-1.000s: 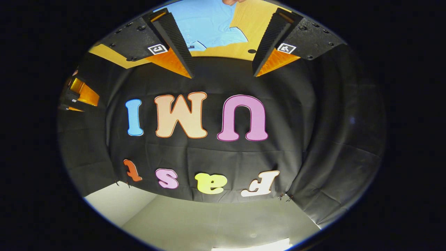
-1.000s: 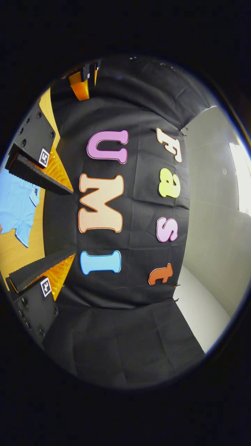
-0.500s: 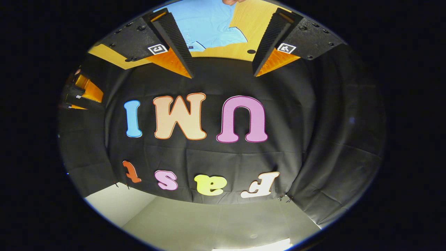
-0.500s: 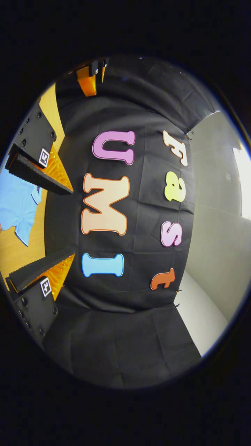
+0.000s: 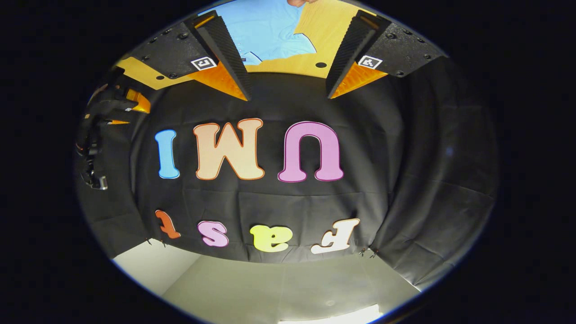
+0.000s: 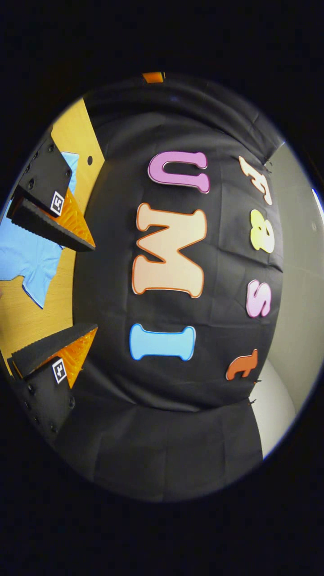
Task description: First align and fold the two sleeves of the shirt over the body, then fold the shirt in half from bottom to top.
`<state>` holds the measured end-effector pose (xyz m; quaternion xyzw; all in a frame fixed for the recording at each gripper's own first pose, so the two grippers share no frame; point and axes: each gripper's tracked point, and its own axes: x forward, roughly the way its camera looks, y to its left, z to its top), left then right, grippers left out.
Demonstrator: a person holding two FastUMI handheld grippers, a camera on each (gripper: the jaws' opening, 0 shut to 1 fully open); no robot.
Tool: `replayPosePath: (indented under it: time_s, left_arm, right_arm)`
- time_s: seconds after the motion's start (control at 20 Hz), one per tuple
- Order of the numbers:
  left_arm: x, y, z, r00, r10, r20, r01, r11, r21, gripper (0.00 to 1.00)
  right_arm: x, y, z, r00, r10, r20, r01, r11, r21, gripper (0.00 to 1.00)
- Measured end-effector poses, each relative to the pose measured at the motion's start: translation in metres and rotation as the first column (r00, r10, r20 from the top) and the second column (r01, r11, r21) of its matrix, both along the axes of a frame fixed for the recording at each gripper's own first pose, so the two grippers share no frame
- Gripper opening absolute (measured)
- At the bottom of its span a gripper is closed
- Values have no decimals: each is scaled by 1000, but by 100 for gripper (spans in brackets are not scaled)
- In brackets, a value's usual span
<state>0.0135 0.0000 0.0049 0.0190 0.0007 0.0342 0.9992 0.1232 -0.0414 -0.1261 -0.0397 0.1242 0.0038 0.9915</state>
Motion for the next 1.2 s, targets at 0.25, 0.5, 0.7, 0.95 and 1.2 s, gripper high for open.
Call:
replayPosePath:
  time_s: [0.25, 0.5, 0.7, 0.95, 1.2]
  left_arm:
    - [2, 5, -6, 998, 63, -27, -63, 998, 25, 97]
    - [8, 6, -16, 992, 115, -60, -114, 993, 29, 99]
    - [11, 5, -27, 985, 141, -99, -137, 990, 44, 98]
    - [22, -1, -42, 977, 163, -140, -158, 986, 50, 99]
    - [21, -4, -54, 964, 197, -180, -187, 980, 68, 98]
  right_arm:
    - [36, -17, -58, 996, 4, -91, -7, 1000, -30, 100]
    - [65, -26, -122, 982, 25, -187, -33, 999, -38, 100]
    - [81, -37, -173, 967, 12, -253, -22, 999, -40, 100]
    - [94, -45, -237, 937, 7, -349, -19, 999, -29, 100]
    - [91, -52, -292, 901, -4, -434, -14, 999, -39, 99]
